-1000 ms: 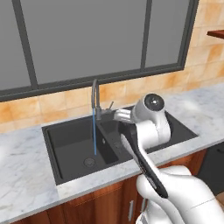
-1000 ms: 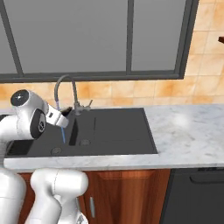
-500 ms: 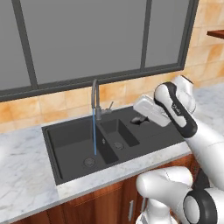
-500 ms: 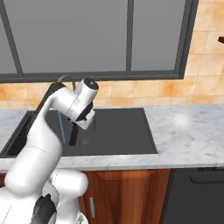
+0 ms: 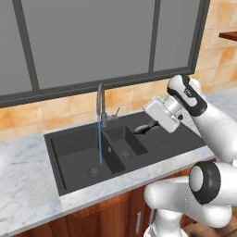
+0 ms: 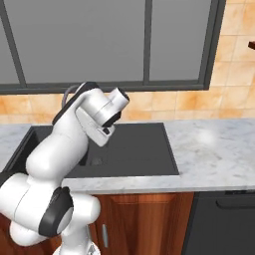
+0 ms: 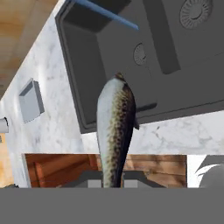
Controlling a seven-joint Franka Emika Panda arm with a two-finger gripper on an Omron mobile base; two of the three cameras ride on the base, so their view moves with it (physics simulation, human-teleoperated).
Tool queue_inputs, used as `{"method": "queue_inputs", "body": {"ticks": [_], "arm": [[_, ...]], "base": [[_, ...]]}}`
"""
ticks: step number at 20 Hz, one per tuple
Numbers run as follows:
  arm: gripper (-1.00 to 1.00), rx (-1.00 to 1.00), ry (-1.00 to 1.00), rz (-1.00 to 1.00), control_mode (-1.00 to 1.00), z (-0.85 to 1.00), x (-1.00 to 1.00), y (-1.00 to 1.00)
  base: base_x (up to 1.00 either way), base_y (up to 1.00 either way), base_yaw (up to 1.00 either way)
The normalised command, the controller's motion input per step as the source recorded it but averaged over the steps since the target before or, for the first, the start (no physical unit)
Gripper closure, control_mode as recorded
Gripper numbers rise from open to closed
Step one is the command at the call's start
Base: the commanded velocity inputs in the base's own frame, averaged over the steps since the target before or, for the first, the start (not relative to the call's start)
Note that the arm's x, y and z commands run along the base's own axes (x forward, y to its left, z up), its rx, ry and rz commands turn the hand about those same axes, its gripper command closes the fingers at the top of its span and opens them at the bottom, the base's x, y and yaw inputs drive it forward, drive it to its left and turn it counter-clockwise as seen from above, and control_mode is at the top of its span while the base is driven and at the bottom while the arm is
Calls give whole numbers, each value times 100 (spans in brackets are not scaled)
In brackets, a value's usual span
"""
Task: Take the fish out of the fridge, briefly rinse it in the sink, and place it on the tray next to the sink.
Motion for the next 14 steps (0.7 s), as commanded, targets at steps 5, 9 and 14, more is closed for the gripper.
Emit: {"method": "queue_inputs", "body": {"ticks": [5,9,14], "arm": [[100,17,0,19,-100,-23,21,64],[100,7,0,13,-100,-18,39,61],[100,1,0,7,-100,-13,51,31]], "base": [[0,0,0],[0,0,0],[0,0,0]]}}
